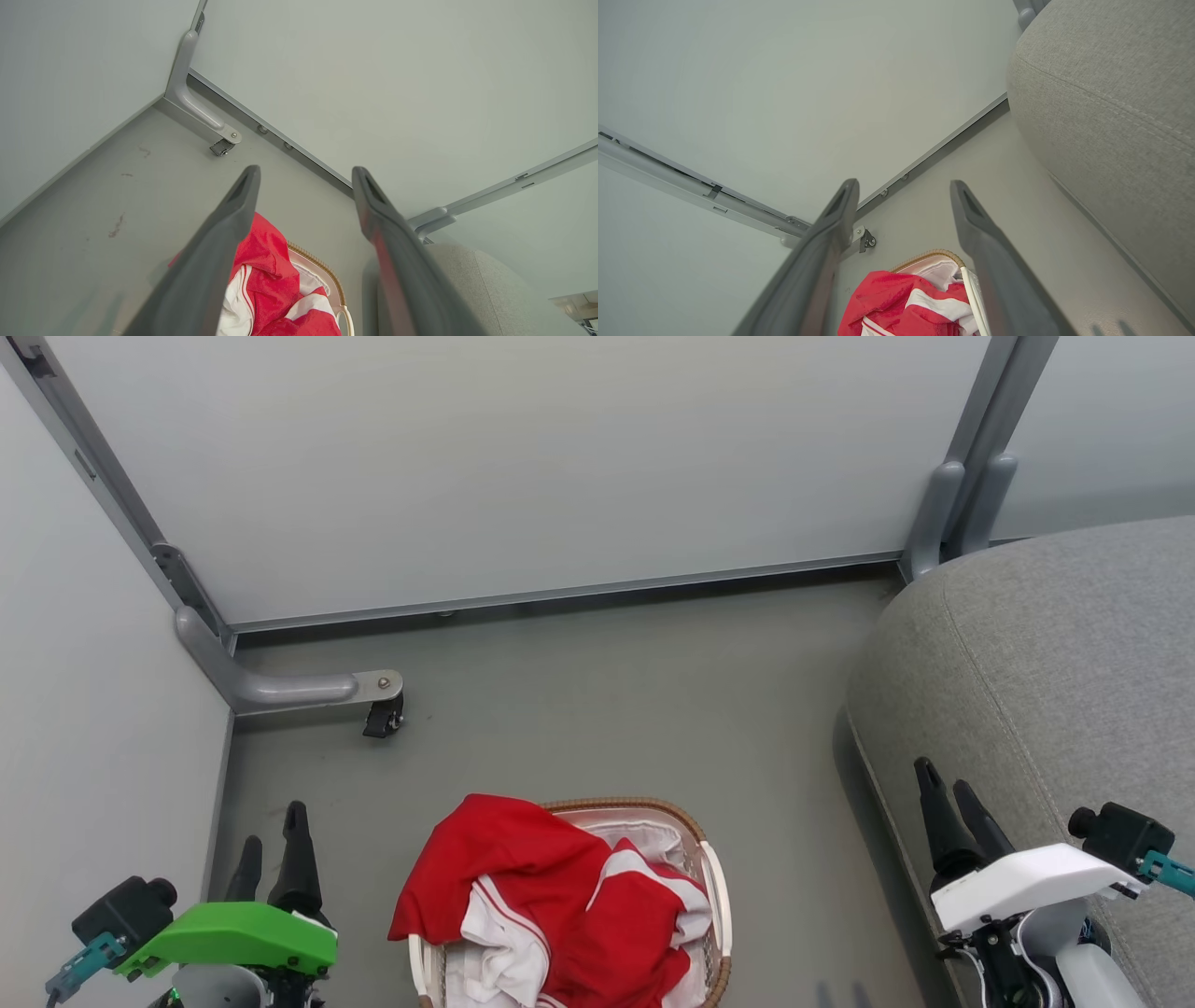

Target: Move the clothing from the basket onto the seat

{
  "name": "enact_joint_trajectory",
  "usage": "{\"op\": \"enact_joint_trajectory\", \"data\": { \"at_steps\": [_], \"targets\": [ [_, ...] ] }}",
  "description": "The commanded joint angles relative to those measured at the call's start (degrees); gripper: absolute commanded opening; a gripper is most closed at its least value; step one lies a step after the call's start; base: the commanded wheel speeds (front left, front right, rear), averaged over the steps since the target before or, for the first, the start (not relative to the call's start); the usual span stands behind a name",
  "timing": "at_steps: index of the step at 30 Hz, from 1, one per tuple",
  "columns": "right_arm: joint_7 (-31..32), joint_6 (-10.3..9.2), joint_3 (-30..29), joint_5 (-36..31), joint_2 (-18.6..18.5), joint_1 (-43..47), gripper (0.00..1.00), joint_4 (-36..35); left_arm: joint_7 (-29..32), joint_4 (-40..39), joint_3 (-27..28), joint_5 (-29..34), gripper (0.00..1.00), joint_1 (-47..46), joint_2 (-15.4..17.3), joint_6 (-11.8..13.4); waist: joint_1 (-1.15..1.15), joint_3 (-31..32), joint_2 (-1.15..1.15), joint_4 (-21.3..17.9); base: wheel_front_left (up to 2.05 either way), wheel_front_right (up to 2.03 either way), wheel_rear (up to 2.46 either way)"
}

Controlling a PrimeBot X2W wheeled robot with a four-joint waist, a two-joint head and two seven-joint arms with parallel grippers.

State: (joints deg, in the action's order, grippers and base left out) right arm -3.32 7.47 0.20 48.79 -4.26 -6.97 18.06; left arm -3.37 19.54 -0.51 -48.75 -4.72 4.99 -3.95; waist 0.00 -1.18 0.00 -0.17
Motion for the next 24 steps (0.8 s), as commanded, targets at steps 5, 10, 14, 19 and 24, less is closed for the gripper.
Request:
{"op": "enact_joint_trajectory", "data": {
  "at_steps": [5, 10, 14, 19, 24],
  "targets": [
    [-1.45, 0.02, 0.71, -5.90, -0.48, -1.80, 1.00, -0.55, -1.42, -0.11, -1.75, 5.92, 1.00, -1.50, 1.66, 1.56, 0.00, -0.17, 0.00, -0.02, 0.00, 0.00, 0.00],
    [-2.30, 0.02, 0.93, -10.06, -0.38, -1.78, 1.00, -0.26, -2.28, -0.62, -3.34, 9.71, 1.00, -1.55, 2.55, 2.83, 0.00, -0.17, 0.00, 0.00, 0.00, 0.00, 0.00],
    [-3.00, 0.02, 1.10, -13.41, -0.26, -1.75, 1.00, 0.14, -2.96, -0.52, -4.64, 12.37, 1.00, -1.39, 3.09, 3.65, 0.00, -0.15, 0.00, -0.03, 0.00, 0.00, 0.00],
    [-3.84, 0.03, 1.16, -17.48, -0.13, -1.62, 1.00, 0.77, -3.82, -0.52, -5.86, 15.38, 1.00, -1.14, 3.60, 4.58, 0.00, -0.18, 0.00, -0.12, 0.00, 0.00, 0.00],
    [-4.62, 0.03, 1.27, -21.11, 0.02, -1.33, 1.00, 1.48, -4.58, -0.63, -6.67, 18.14, 1.00, -0.87, 4.09, 5.10, 0.00, -0.14, 0.00, -0.18, 0.00, 0.00, 0.00]
  ]
}}
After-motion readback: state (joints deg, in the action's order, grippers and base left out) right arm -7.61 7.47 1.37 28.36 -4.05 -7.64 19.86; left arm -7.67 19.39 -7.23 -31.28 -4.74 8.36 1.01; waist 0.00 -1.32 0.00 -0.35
